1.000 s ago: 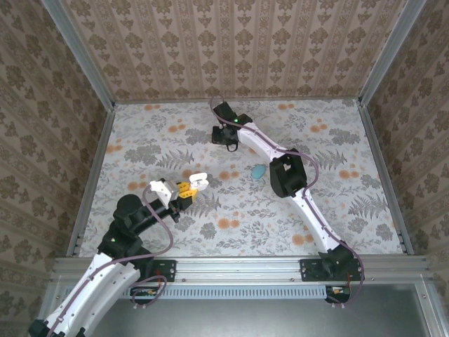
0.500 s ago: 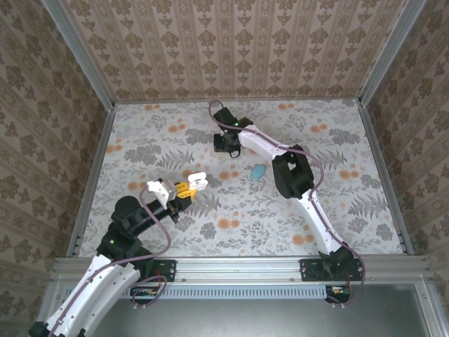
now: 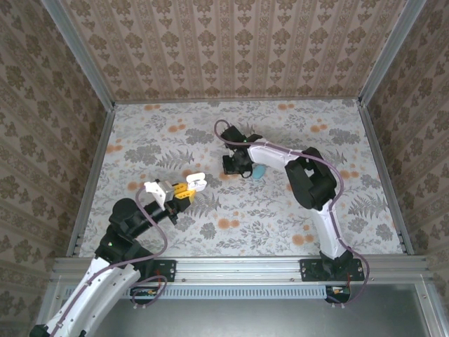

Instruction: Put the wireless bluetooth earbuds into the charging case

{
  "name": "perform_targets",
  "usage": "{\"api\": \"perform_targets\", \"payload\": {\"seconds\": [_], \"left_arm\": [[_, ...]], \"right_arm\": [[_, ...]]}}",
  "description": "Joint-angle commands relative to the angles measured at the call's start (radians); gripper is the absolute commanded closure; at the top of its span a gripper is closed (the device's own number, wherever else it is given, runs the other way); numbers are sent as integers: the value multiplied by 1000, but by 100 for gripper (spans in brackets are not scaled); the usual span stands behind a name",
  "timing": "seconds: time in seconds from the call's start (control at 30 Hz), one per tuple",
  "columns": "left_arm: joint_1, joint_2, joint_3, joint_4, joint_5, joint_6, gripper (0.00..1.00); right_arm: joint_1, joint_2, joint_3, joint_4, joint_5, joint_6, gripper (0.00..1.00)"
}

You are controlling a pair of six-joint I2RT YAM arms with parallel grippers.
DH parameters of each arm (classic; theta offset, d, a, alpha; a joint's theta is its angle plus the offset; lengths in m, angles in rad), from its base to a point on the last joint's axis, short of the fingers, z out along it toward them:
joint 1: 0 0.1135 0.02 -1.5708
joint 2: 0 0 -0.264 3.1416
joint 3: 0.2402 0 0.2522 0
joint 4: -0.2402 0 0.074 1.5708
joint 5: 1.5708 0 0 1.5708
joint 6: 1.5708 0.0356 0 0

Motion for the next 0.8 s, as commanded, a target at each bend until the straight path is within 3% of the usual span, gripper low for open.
{"api": "perform_targets", "payload": {"seconds": [0.0,0.37,0.57,0.77], "left_arm": [[-2,-16,29,0,-1,-35,100],[-5,-7,20,19,-12,-52,100],[-5,4,18,30,-10,-54,100],[-7,1,19,20,-8,-56,100]], "right_arm": [[23,-103,-110,-7,-6,-27,81],[84,-280,-354,-29,-39,-132,79],[88,-338,-385,-44,-37,-183,62],[79,-460,-421,-57,51,-74,56]]}}
